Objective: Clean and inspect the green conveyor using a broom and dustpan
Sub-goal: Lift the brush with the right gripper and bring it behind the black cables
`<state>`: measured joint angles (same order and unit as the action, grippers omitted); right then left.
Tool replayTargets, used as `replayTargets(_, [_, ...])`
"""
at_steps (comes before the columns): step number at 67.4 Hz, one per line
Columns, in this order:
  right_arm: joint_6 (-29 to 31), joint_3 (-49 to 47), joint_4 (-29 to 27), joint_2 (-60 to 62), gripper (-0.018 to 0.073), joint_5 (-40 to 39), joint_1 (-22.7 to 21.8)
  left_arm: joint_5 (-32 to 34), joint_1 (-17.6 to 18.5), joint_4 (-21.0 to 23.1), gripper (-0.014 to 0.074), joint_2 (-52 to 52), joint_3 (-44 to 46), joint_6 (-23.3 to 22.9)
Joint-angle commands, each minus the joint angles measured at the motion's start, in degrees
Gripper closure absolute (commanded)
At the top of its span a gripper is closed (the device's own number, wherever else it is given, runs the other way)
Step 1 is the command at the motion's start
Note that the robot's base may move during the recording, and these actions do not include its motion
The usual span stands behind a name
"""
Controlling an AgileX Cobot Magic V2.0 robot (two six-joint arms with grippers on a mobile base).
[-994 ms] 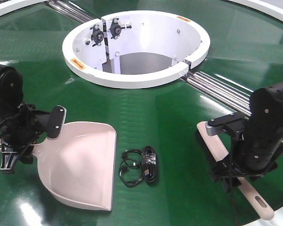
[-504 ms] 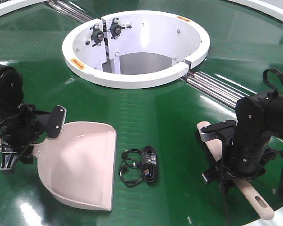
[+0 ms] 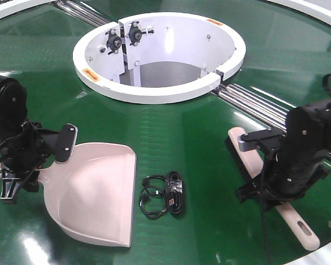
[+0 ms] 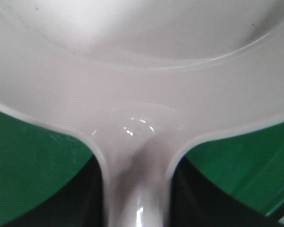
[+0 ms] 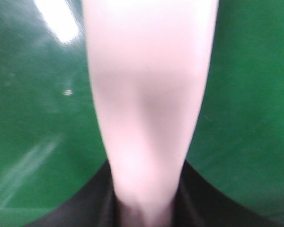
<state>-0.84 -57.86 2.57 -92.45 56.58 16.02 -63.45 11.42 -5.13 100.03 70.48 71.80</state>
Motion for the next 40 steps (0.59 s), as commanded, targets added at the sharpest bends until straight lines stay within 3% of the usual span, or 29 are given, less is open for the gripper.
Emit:
replayTargets(1, [-0.69, -1.54, 0.21, 4.85, 0.0569, 0.49, 0.06, 0.2, 0.38, 0.79, 0.0603, -2.19, 1.7, -0.83])
replayTargets(19, [-6.53, -1.54, -0.27, 8.85, 0.0564, 4.31, 1.08, 0.2, 0.38, 0.79, 0.0603, -2.19, 1.7, -0.83])
replayTargets(40, [-17.24, -1.54, -0.29, 8.46, 0.0564, 5.38, 10.5, 0.2, 0.38, 0.79, 0.0603, -2.19, 1.7, -0.83])
